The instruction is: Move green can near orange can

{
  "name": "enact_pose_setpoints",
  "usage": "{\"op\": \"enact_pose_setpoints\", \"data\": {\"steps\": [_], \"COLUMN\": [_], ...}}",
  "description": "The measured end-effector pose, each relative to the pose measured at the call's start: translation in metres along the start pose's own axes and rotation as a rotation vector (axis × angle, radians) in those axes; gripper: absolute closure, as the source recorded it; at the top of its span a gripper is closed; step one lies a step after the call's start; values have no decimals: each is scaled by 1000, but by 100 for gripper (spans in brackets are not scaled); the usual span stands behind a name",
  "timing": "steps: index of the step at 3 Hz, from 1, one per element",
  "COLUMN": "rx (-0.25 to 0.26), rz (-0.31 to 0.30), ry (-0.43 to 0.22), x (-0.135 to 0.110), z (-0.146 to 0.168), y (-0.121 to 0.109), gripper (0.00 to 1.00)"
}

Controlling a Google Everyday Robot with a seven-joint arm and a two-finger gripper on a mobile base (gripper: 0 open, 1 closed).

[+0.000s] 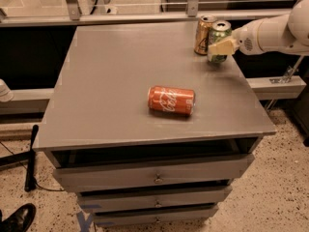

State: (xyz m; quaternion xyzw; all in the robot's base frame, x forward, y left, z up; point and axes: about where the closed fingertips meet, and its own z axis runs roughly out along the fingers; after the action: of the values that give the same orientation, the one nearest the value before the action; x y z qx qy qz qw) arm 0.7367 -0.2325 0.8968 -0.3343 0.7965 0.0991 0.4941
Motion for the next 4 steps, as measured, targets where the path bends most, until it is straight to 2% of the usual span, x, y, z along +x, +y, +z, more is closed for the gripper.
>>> {"op": "enact_pose_setpoints", "data": {"steps": [2,3,4], "rx": [3,2,2], "rz": [7,18,31], "ry": [-16,-31,-40], "x": [1,2,7], "z": [3,7,2], "y": [2,4,10], "gripper": [12,0,0]}}
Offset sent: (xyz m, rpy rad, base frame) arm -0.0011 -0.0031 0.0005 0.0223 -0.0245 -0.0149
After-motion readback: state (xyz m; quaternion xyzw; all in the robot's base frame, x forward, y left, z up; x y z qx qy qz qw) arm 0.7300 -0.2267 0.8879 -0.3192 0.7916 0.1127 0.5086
